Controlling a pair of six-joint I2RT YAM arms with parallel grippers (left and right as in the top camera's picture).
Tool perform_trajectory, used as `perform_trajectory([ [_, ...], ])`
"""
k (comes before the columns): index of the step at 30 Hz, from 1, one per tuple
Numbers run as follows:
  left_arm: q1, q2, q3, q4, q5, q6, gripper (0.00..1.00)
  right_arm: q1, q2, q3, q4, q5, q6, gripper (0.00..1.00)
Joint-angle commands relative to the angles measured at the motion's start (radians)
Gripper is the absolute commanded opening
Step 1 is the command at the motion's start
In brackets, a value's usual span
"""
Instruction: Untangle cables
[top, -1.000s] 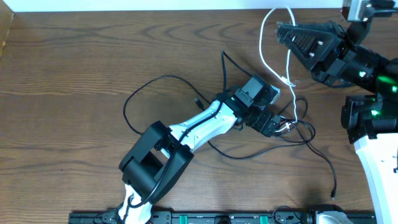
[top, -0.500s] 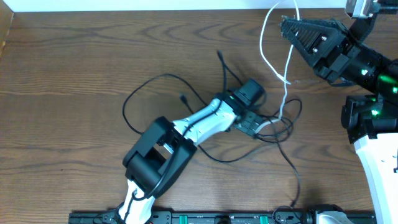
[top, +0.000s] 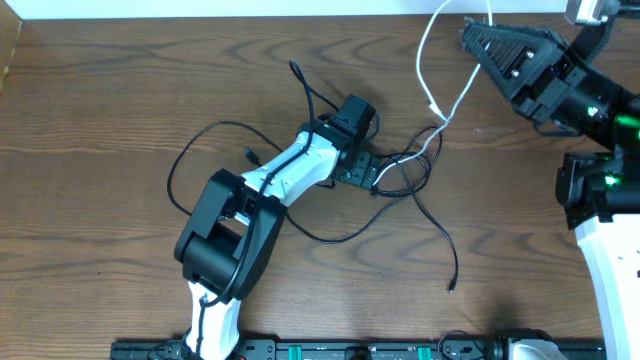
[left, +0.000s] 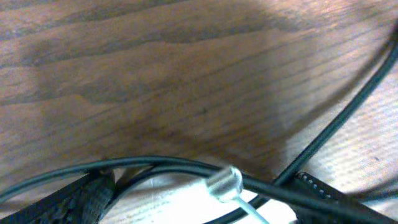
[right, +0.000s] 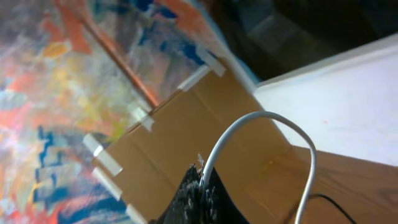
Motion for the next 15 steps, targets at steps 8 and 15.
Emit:
perform_trajectory([
  [8, 0.003, -0.257, 0.008, -0.032, -0.093, 0.066, 0.94, -0.169, -0.005, 0.013, -0.034, -0.034, -0.041, 0.01],
  [15, 0.001, -0.351, 0.008, -0.004, -0.045, 0.066, 0.94, -0.203, -0.005, 0.013, -0.037, -0.070, -0.027, 0.01],
])
